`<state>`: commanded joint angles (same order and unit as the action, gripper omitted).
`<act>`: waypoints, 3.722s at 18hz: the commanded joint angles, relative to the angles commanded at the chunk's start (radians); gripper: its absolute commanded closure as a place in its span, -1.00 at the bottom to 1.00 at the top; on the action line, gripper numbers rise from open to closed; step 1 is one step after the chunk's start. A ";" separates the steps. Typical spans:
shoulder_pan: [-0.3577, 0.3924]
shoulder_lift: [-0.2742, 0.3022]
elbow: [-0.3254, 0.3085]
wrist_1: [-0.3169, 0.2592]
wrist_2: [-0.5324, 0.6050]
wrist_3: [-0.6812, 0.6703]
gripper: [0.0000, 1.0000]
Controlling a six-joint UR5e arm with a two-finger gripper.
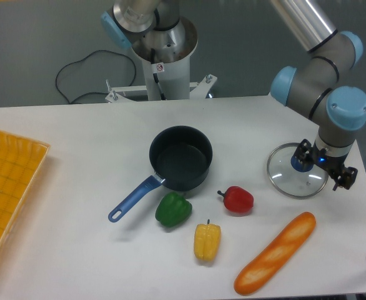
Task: Pick up the long bread
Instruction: 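Move the gripper over the end of the long bread loaf, then lower the open gripper onto the bread end and close it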
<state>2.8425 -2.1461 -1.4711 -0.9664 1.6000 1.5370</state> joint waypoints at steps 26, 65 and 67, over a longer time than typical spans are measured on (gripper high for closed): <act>-0.153 -0.087 0.046 0.182 -0.002 -0.053 -1.00; -0.141 -0.176 0.069 0.187 -0.077 -0.225 -0.47; -0.141 -0.176 0.068 0.187 -0.075 -0.229 -0.31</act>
<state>2.7013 -2.3224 -1.4036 -0.7793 1.5248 1.3085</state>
